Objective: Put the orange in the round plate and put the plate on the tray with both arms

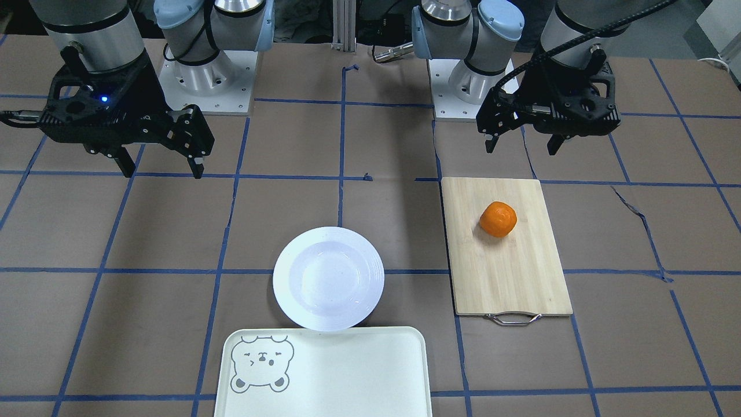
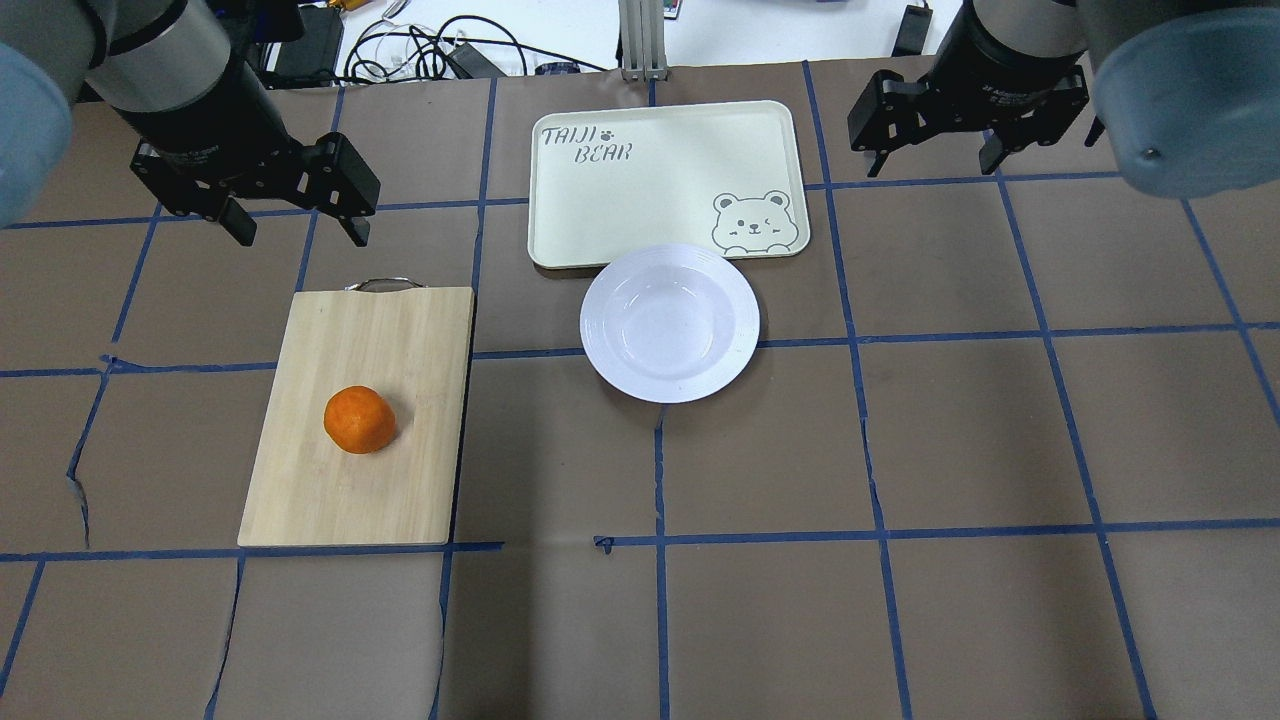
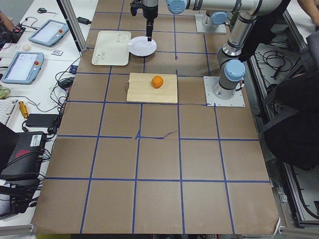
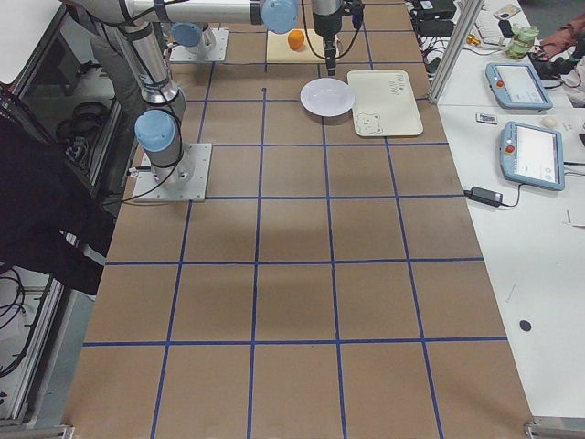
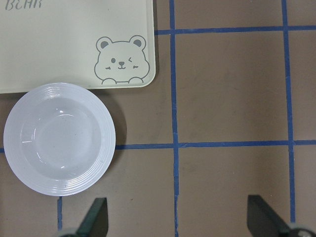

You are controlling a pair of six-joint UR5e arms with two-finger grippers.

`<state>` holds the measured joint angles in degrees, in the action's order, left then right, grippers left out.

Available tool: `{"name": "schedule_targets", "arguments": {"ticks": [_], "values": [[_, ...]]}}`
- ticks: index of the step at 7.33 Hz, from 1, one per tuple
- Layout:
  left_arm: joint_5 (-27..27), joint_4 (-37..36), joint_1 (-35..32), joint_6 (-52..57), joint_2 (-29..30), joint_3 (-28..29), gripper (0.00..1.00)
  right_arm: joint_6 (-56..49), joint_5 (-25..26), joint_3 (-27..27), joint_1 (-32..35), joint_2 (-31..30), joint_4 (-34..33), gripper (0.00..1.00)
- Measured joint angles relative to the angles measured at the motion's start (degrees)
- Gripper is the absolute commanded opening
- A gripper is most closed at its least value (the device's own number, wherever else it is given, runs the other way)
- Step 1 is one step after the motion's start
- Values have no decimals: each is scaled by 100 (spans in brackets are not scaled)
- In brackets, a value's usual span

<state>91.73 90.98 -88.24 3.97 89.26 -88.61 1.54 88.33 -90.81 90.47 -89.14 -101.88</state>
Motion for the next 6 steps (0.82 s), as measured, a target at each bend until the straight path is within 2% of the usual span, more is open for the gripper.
{"name": "schedule_targets", "arguments": {"ticks": [2,6], "values": [[31,20,0,-1,-5,-5,100,-10,-195,-70,-1,0,-6,100],[71,266,165,-26,-97,35,100,-3,-189,-94,0,-13,-219,100]]}}
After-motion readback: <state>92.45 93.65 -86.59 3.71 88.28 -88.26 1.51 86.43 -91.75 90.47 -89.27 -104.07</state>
